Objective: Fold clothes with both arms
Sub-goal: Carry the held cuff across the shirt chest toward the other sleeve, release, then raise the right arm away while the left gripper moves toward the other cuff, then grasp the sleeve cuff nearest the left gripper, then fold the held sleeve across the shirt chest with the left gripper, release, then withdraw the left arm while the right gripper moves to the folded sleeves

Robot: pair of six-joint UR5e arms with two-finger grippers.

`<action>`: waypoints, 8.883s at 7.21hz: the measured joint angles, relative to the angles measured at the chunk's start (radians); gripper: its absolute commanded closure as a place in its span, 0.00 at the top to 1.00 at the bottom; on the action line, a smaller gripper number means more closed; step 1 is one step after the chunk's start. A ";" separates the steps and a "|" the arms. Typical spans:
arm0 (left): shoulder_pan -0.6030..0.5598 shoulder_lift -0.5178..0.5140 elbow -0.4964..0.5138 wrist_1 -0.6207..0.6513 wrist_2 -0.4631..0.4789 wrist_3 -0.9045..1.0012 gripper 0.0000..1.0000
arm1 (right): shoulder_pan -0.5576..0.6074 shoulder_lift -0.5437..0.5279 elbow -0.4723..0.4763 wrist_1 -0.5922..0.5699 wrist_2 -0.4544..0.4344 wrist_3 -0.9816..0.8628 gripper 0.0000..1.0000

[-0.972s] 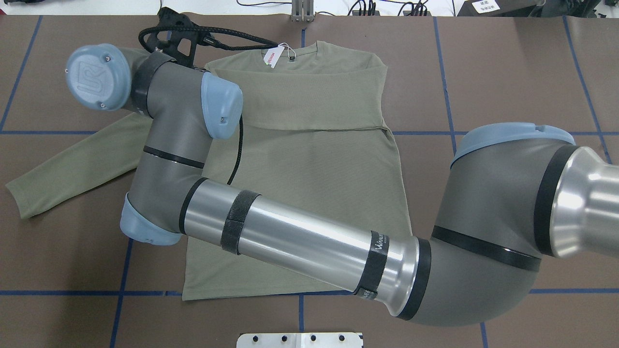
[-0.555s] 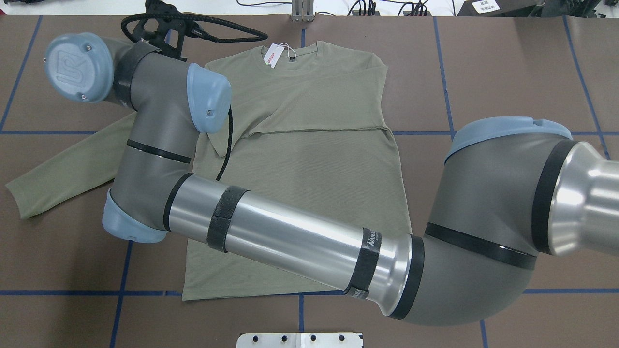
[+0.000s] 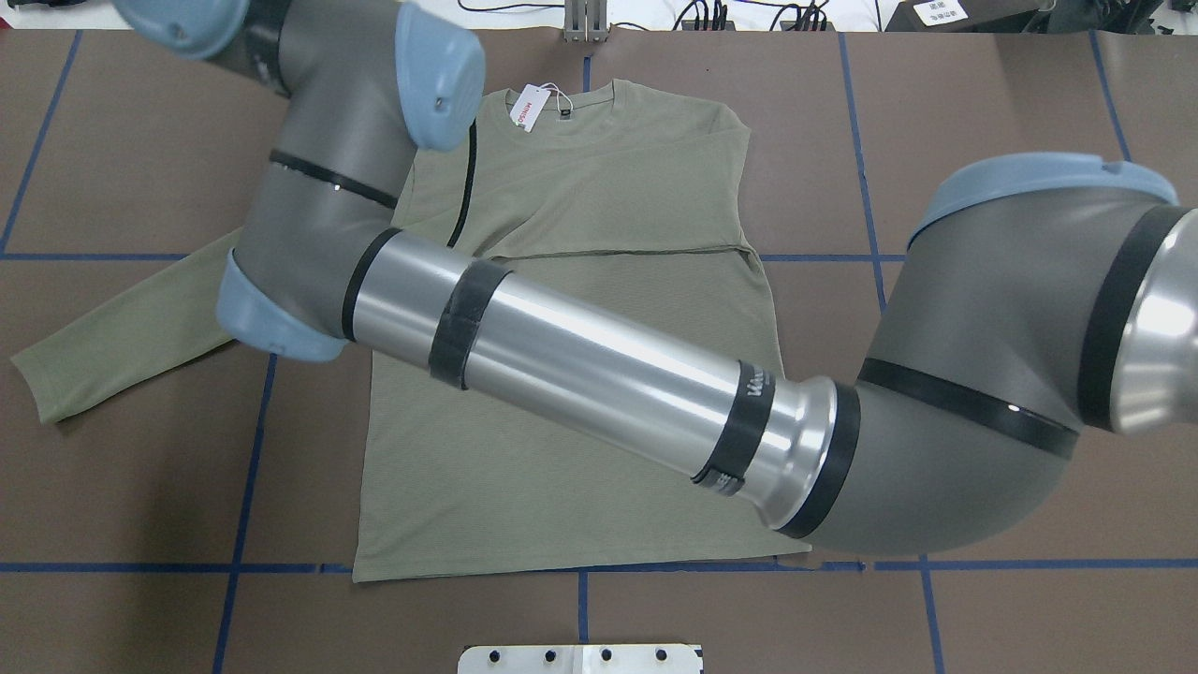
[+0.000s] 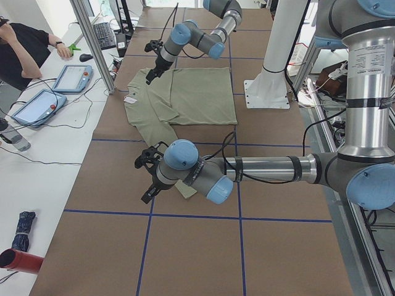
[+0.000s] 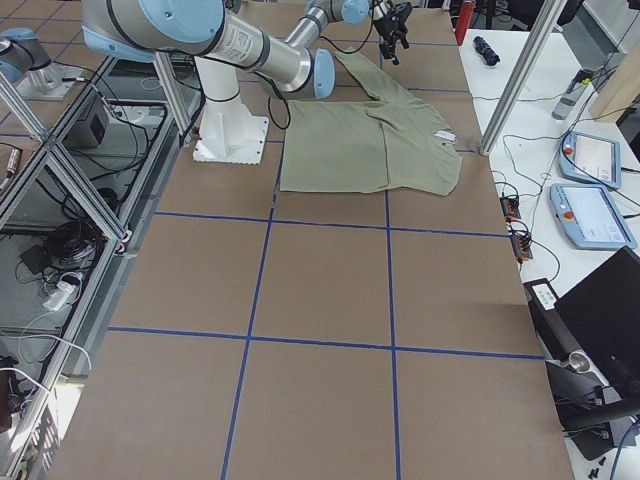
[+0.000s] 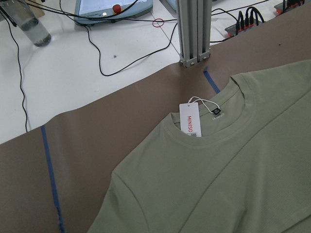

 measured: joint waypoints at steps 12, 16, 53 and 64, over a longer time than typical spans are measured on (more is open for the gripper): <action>0.731 0.272 -0.142 -0.307 0.407 -0.549 1.00 | 0.742 -1.336 1.079 -0.269 0.759 -1.464 1.00; 0.811 0.265 -0.067 -0.329 0.492 -0.553 0.60 | 0.749 -1.369 1.098 -0.269 0.758 -1.470 1.00; 0.957 -0.979 0.288 0.158 0.619 -0.956 1.00 | 0.609 -1.280 1.032 -0.020 0.721 -1.212 0.99; 0.530 -0.519 0.040 0.241 0.188 -0.328 1.00 | -0.089 -0.658 0.548 0.000 0.008 -0.788 0.63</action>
